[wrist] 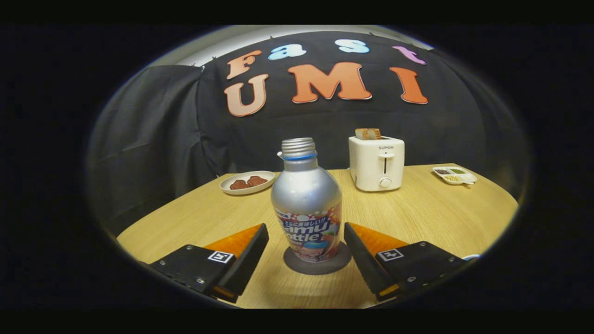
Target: Take the bottle from table, then pour the juice into the cup, finally place the bottle on the coaster
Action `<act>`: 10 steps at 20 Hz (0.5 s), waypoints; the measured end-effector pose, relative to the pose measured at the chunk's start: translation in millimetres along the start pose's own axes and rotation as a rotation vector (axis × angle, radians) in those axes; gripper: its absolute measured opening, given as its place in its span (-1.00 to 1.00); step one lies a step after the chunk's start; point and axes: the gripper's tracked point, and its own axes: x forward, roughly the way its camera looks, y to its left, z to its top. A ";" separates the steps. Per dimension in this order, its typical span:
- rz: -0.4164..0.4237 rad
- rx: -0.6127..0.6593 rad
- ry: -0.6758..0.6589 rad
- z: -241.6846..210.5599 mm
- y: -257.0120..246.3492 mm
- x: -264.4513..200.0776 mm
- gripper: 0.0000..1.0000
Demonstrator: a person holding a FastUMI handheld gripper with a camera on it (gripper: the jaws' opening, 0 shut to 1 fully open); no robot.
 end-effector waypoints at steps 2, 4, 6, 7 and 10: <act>0.015 0.010 -0.003 8.7 3.6 -16.3 0.94; 0.038 0.001 -0.038 23.2 7.0 -35.9 0.94; 0.070 -0.017 -0.101 43.9 11.8 -58.8 0.94; 0.078 -0.028 -0.122 51.0 10.9 -68.6 0.94; 0.102 -0.037 -0.179 72.4 2.5 -100.2 0.95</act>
